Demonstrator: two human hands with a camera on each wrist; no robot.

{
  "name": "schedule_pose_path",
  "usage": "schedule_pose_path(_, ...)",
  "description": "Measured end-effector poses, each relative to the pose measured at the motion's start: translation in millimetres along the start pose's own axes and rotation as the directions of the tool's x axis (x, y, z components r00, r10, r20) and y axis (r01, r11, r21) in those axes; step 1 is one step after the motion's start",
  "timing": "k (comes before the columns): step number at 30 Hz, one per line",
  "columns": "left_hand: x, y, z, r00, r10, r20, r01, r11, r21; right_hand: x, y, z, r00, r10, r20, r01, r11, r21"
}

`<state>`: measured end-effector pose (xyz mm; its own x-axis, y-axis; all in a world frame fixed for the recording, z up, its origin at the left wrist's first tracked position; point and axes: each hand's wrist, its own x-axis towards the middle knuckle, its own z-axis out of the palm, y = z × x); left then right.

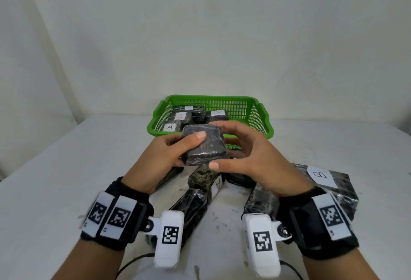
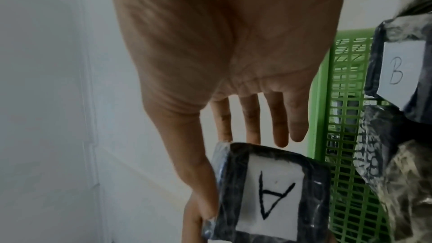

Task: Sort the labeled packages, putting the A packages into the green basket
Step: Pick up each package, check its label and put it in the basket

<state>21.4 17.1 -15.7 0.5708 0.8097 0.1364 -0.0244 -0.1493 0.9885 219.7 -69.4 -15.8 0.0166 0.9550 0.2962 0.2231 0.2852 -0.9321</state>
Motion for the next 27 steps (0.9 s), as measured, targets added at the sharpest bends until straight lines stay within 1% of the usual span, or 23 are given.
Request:
schedule_pose_path(1, -0.3, 0.3, 0.6, 1.000, -0.023, 0.003, 0.023, 1.000, 0.021, 0.0, -0.1, 1.8, 1.000, -0.009, -0.015, 0.009, 1.000, -0.025)
schedule_pose_path(3, 0.2, 2.0, 3.1, 0.998, -0.063, 0.015, 0.062, 0.997, 0.035, 2.3, 3.3, 4.5, 0.996, -0.013, -0.085, 0.007, 0.997, -0.071)
schedule_pose_path(5, 0.0, 3.9, 5.3, 0.997, -0.075, 0.026, 0.075, 0.997, 0.009, 5.1, 6.0, 5.2, 0.986, 0.020, -0.167, -0.029, 0.998, -0.052)
schedule_pose_path(7, 0.1, 3.9, 5.2, 0.998, -0.064, 0.026, 0.065, 0.998, -0.023, 7.8, 8.4, 3.5, 0.970, 0.092, -0.226, -0.067, 0.991, 0.115)
schedule_pose_path(9, -0.1, 3.9, 5.4, 0.998, -0.057, 0.016, 0.058, 0.995, -0.083, 9.0, 8.3, 1.9, 0.961, 0.187, -0.206, -0.127, 0.954, 0.273)
schedule_pose_path(11, 0.7, 3.0, 5.6, 0.998, -0.059, -0.014, 0.056, 0.988, -0.140, 9.3, 9.7, -0.6, 0.956, 0.234, -0.175, -0.174, 0.937, 0.302)
schedule_pose_path(13, 1.7, 1.7, 4.8, 0.998, -0.058, -0.033, 0.053, 0.989, -0.141, 10.1, 11.1, -2.6, 0.954, 0.240, -0.181, -0.179, 0.936, 0.303)
schedule_pose_path(17, 1.5, -0.4, 6.1, 0.999, -0.053, -0.004, 0.052, 0.996, -0.075, 10.7, 10.8, -5.9, 0.956, 0.177, -0.233, -0.129, 0.969, 0.209)
schedule_pose_path(20, 2.1, 0.4, 8.5, 0.999, -0.045, -0.015, 0.043, 0.994, -0.095, 10.4, 12.4, -8.1, 0.952, 0.163, -0.259, -0.115, 0.975, 0.192)
schedule_pose_path(23, 2.4, 1.5, 8.5, 0.998, -0.042, -0.043, 0.036, 0.992, -0.120, 11.6, 12.6, -10.0, 0.948, 0.200, -0.247, -0.150, 0.967, 0.206)
schedule_pose_path(25, 3.4, 1.8, 7.7, 0.998, -0.046, -0.050, 0.041, 0.995, -0.096, 13.6, 12.8, -11.7, 0.951, 0.228, -0.210, -0.190, 0.964, 0.188)
schedule_pose_path(27, 5.6, 3.2, 7.1, 0.998, -0.054, -0.032, 0.052, 0.997, -0.061, 16.4, 13.4, -13.1, 0.952, 0.246, -0.183, -0.222, 0.964, 0.144)
